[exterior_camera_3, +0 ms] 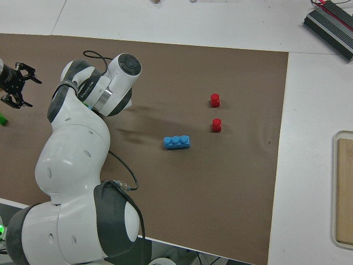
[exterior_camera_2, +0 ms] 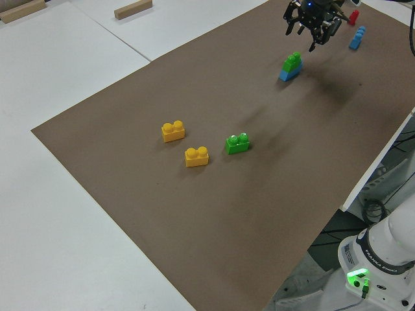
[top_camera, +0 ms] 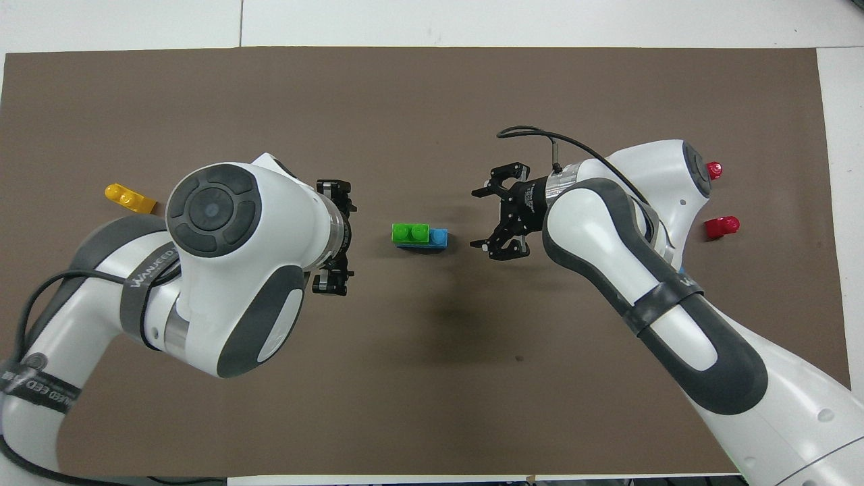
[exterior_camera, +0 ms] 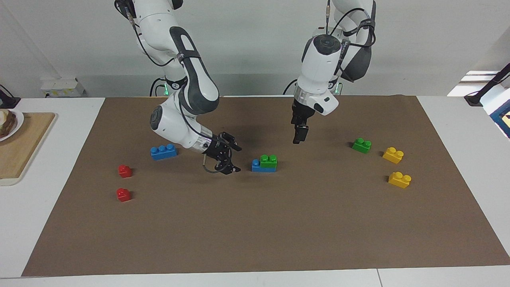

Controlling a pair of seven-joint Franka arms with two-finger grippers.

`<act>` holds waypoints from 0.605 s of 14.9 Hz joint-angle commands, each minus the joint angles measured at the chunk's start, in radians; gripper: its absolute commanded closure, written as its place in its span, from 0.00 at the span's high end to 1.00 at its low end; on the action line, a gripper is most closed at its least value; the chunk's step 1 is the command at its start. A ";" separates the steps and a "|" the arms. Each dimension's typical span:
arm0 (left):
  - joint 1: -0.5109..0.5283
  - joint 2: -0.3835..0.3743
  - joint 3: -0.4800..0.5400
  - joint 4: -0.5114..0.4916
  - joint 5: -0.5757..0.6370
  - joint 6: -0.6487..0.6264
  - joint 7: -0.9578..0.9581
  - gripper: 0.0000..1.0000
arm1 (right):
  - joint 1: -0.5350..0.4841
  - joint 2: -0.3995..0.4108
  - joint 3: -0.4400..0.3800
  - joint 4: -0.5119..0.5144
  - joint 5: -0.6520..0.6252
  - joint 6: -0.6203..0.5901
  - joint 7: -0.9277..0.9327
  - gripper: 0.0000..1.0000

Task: Remove green block with left arm and hold with right
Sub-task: 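Bring the left gripper to the green end while the right gripper reaches the blue end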

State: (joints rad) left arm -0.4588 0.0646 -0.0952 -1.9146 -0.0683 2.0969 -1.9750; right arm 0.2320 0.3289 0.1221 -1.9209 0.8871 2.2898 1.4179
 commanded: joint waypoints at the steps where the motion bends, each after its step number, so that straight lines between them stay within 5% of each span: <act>1: -0.034 0.044 0.018 0.002 -0.013 0.049 -0.041 1.00 | 0.042 0.013 0.002 -0.007 0.041 0.068 -0.019 0.94; 9: -0.060 0.156 0.018 0.055 0.036 0.100 -0.220 1.00 | 0.096 0.047 0.002 -0.033 0.041 0.169 -0.020 0.94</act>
State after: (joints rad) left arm -0.4923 0.1797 -0.0922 -1.8971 -0.0557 2.1895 -2.1357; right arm 0.3205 0.3703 0.1223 -1.9411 0.8940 2.4278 1.4179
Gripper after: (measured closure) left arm 0.000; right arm 0.075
